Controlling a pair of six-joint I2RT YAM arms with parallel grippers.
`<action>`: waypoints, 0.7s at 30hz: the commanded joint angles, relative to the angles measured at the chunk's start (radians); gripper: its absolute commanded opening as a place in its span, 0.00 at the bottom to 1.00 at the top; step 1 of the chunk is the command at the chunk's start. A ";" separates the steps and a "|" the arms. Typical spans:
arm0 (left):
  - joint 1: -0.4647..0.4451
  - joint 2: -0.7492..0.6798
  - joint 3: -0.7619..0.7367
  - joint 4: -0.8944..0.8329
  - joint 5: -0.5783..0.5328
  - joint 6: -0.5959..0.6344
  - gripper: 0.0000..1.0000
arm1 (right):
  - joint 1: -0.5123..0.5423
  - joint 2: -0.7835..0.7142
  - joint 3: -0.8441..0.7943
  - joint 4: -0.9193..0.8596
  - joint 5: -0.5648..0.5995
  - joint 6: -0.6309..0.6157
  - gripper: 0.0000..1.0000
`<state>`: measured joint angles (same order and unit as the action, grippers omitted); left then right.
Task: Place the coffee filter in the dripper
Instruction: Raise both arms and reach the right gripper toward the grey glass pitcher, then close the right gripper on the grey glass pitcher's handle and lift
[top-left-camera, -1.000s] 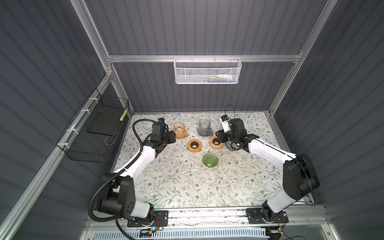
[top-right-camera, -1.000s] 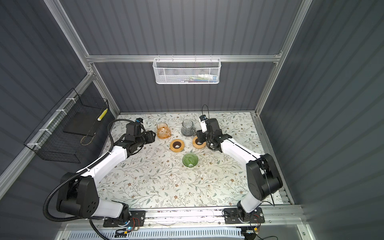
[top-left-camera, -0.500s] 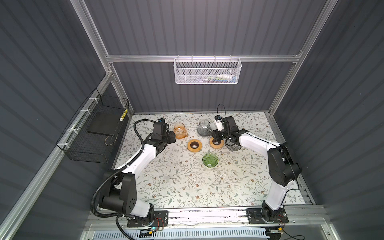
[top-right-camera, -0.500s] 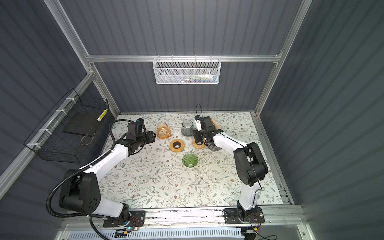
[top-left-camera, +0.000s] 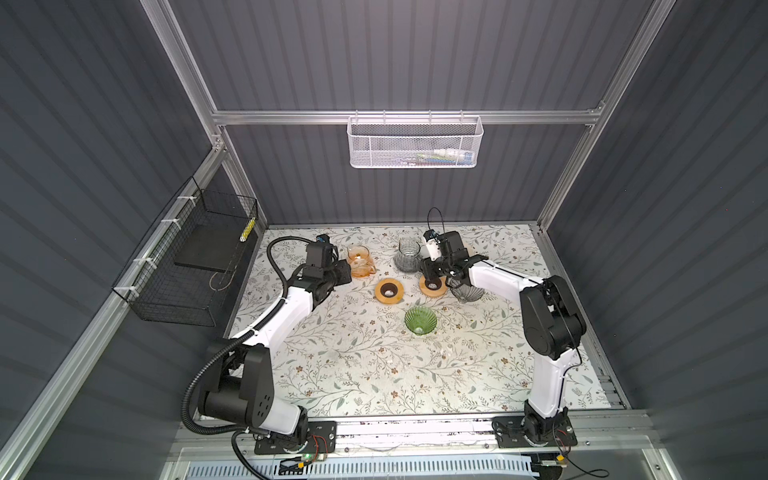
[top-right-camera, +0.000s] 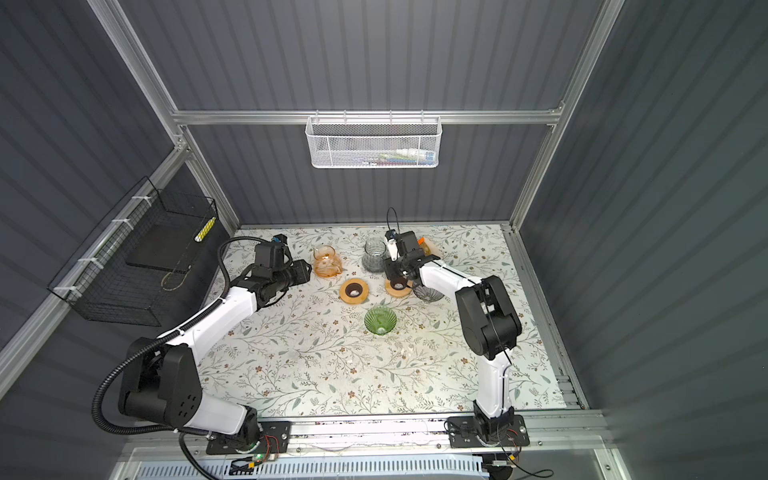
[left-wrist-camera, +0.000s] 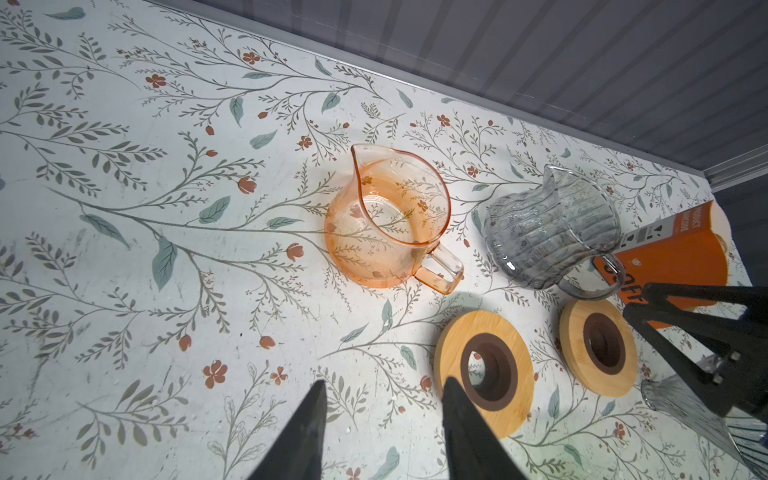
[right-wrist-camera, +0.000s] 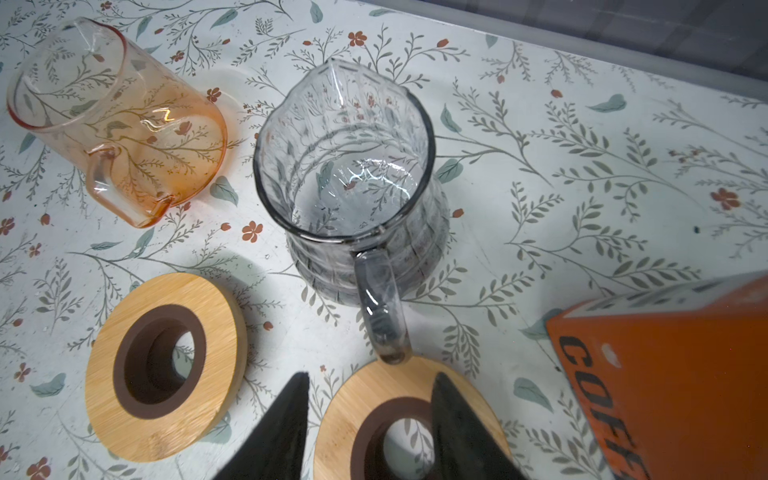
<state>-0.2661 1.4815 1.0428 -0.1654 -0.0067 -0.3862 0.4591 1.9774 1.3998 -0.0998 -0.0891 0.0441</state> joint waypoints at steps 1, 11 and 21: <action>-0.002 0.016 0.030 -0.025 -0.006 0.009 0.46 | 0.006 0.026 0.036 -0.006 0.029 -0.019 0.49; -0.002 0.026 0.039 -0.017 0.006 -0.002 0.44 | 0.005 0.073 0.088 -0.012 0.022 -0.030 0.45; -0.002 0.032 0.036 -0.017 0.000 -0.005 0.43 | 0.006 0.099 0.111 -0.013 0.008 -0.036 0.42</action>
<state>-0.2661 1.5013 1.0485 -0.1650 -0.0067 -0.3870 0.4591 2.0510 1.4799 -0.1024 -0.0757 0.0177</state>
